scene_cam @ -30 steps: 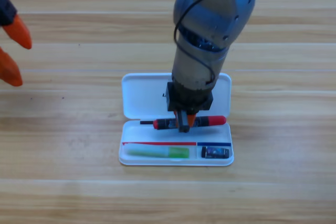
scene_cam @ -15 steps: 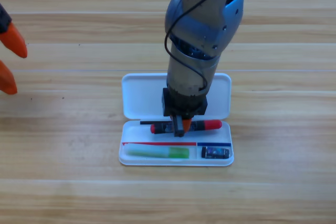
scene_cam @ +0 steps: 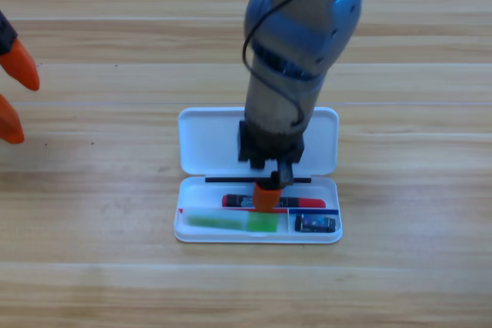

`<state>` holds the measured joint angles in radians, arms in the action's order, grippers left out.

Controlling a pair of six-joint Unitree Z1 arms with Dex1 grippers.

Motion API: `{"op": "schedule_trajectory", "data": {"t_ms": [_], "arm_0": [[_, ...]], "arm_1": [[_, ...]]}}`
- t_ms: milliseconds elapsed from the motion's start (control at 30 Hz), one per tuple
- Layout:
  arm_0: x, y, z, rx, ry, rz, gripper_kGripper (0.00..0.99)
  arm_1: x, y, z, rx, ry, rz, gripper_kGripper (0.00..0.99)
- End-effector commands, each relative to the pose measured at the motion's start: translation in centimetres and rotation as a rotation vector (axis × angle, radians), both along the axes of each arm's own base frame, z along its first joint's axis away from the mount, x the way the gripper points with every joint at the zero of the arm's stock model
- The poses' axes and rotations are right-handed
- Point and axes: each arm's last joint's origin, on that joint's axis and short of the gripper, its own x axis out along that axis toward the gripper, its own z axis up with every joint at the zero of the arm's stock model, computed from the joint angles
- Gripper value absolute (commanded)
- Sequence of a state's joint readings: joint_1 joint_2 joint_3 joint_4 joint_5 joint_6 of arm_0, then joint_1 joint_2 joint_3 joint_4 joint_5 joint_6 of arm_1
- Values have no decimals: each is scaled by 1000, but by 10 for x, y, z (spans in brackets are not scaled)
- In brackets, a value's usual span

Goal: Clean up eraser and pencils

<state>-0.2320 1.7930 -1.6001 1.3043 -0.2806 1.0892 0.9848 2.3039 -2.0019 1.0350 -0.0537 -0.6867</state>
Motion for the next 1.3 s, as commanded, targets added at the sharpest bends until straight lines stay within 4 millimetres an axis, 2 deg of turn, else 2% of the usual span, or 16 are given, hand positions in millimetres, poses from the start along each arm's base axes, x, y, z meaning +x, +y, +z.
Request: {"op": "schedule_trajectory", "data": {"t_ms": [33, 100, 167, 267, 400, 567, 633, 700, 733, 900, 1033, 1300], "arm_0": [[6, 4, -14, -5, 41, 9, 990], [6, 4, -14, -5, 41, 9, 990], [6, 4, -13, -7, 37, 9, 990], [10, 2, -10, -24, 23, 8, 977], [23, -2, -5, -53, 3, 10, 828], [49, -9, -5, -101, -17, -9, 486], [60, -13, -6, -135, -24, -25, 299], [74, -17, -8, -161, -35, -34, 66], [80, -19, -10, -176, -34, -36, 0], [110, -29, -19, -257, -41, -46, 0], [136, -38, -35, -316, -30, -52, 0], [178, -54, -93, -400, 52, -55, 0]], "arm_1": [[-52, -53, 110, 206, -6, 17, 973], [-73, -81, 143, 300, 21, 40, 971], [-92, -107, 166, 374, 47, 60, 971], [-103, -138, 181, 451, 94, 52, 971], [-116, -171, 189, 533, 121, 41, 968], [-138, -198, 177, 626, 110, 12, 969], [-142, -201, 171, 635, 129, 15, 969], [-144, -203, 168, 637, 156, 18, 969], [-144, -203, 167, 637, 165, 21, 969], [-145, -201, 160, 634, 194, 28, 969], [-144, -201, 158, 637, 195, 30, 969], [-148, -204, 160, 650, 203, 34, 969]]}}
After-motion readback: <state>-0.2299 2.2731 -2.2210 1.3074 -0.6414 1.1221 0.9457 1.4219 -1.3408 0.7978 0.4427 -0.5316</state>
